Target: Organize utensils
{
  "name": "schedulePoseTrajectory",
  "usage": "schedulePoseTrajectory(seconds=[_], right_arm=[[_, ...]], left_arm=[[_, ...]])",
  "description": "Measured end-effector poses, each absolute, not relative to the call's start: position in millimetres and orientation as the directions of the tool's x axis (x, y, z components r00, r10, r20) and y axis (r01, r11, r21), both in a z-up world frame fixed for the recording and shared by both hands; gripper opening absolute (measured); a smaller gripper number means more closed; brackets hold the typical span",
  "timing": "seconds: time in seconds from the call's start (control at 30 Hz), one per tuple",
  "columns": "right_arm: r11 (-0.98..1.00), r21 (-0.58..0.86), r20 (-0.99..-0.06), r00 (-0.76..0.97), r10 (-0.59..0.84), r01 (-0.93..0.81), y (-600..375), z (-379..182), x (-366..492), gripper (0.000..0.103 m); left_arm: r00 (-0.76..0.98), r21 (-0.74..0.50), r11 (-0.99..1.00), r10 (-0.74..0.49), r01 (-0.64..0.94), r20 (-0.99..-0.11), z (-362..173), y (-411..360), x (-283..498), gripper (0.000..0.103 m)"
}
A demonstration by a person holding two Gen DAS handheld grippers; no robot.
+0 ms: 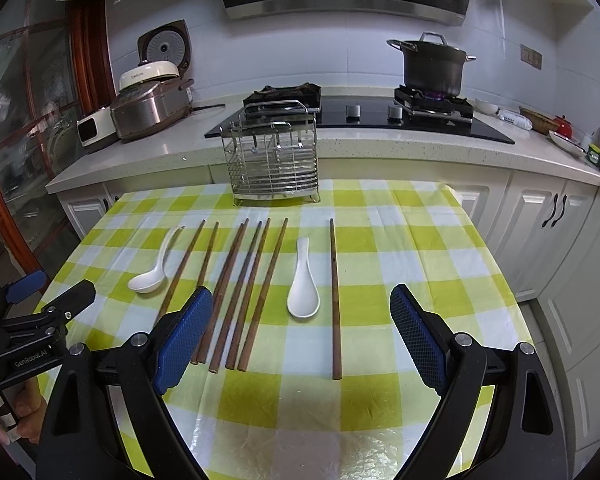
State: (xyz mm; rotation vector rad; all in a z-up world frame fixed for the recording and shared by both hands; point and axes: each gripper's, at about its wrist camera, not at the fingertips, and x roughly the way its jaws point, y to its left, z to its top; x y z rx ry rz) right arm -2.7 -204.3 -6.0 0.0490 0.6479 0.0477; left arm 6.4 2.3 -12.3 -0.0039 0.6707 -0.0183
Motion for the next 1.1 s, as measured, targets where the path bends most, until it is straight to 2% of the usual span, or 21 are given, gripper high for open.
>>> schedulePoseTrajectory(seconds=[0.27,0.57,0.7,0.83,0.97,1.1], right_arm=[[0.999,0.036,-0.624,0.781,0.028,-0.007,-217,-22,26,0.085],[0.999,0.031,-0.691,0.723,0.010,0.016,-230,-51,86,0.085],[0.999,0.044,-0.715,0.698,0.032,-0.001,-228,-64,110,0.085],[0.998,0.050,-0.750,0.658,0.058,-0.032,-220,-77,134,0.085],[0.997,0.044,-0.772,0.632,0.071,-0.058,-213,-85,158,0.085],[0.996,0.036,-0.795,0.601,0.079,-0.084,-205,-92,175,0.077]], left_arm=[[0.746,-0.015,0.999,-0.039,0.039,-0.665,-26,9,39,0.099],[0.692,0.014,0.999,0.031,-0.029,-0.721,-54,23,95,0.099],[0.659,-0.029,1.000,-0.021,-0.001,-0.751,-64,30,119,0.099],[0.623,0.031,0.999,0.004,0.032,-0.783,-75,27,148,0.099],[0.586,0.003,0.999,-0.025,0.047,-0.810,-83,31,174,0.099],[0.555,0.039,0.998,0.000,0.058,-0.832,-96,29,200,0.098]])
